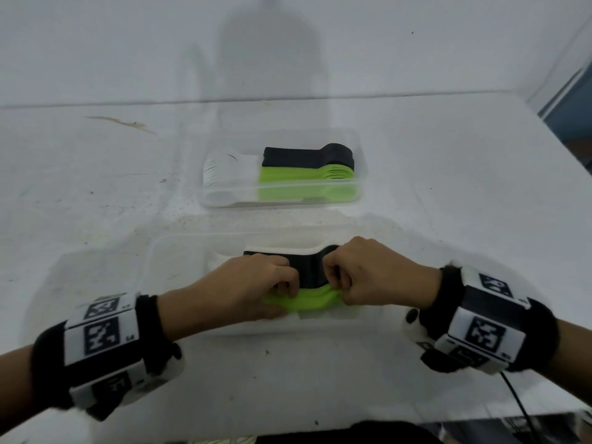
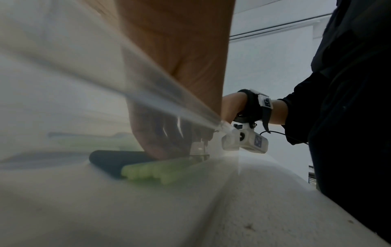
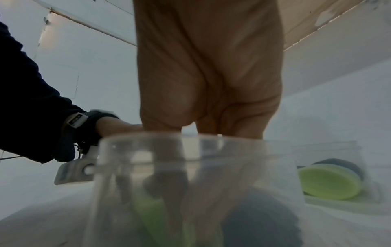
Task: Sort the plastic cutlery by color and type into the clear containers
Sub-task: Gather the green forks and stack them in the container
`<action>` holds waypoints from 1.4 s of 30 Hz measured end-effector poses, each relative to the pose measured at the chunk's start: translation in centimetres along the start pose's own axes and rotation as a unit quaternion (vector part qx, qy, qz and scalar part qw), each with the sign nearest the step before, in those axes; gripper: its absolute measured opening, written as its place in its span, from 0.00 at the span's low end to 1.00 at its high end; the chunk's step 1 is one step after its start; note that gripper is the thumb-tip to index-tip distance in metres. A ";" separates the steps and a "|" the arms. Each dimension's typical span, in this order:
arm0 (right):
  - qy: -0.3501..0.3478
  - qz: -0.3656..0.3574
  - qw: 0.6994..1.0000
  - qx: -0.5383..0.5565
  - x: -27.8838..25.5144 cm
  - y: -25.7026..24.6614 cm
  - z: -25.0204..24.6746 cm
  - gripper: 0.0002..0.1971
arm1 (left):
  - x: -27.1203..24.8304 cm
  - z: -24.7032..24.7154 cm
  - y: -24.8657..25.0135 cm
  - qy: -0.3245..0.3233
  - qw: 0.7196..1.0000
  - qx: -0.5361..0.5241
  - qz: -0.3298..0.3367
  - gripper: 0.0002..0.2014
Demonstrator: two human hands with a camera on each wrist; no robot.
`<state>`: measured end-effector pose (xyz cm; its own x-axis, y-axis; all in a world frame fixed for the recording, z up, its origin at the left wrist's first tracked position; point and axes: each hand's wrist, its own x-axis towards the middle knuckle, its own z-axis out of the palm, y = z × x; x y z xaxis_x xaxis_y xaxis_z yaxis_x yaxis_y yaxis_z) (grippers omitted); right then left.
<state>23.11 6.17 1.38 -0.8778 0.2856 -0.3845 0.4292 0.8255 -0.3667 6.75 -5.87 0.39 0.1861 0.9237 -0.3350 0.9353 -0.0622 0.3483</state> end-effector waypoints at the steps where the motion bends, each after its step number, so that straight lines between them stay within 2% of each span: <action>1: -0.001 -0.001 1.000 -0.008 -0.1 -0.1 0.1 0.09 | 0.1 0.0 0.0 0.003 1.000 -0.007 -0.001 0.11; 9: 0.012 -0.038 0.998 -0.048 0.9 -0.7 0.6 0.08 | 1.3 0.3 -0.1 0.028 0.995 -0.089 -0.043 0.09; 16: 0.034 -0.049 0.997 -0.042 0.2 -0.3 1.2 0.05 | 1.2 0.6 -0.3 0.044 0.993 -0.110 -0.014 0.10; 20: 0.039 -0.054 0.997 -0.046 0.2 -0.4 1.1 0.05 | 1.2 0.8 -0.3 0.049 0.992 -0.111 -0.018 0.08; 27: 0.007 -0.082 0.995 -0.056 0.3 -0.3 1.0 0.08 | 1.5 0.8 -0.2 0.049 0.991 -0.123 -0.026 0.09; 31: -0.009 -0.102 0.992 -0.072 0.0 -0.4 -0.2 0.10 | 0.4 1.1 -0.2 0.091 0.987 -0.127 -0.039 0.09; 34: 0.019 -0.126 0.990 -0.052 0.2 -1.3 -1.8 0.09 | -1.3 0.7 -0.3 0.183 0.963 -0.188 -0.069 0.06; 38: 0.089 -0.177 0.980 0.030 0.8 -4.8 -4.3 0.08 | -5.1 -0.5 -1.0 0.314 0.905 -0.248 -0.141 0.05; 42: 0.115 -0.207 0.964 0.123 2.6 -9.9 -5.5 0.09 | -10.0 -1.4 -2.9 0.388 0.851 -0.280 -0.218 0.07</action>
<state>15.39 1.41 8.70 -0.9965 0.0798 0.0263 0.0437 0.7593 -0.6492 1.73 -14.41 3.96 -0.5994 0.7979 0.0635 0.5342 0.3397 0.7741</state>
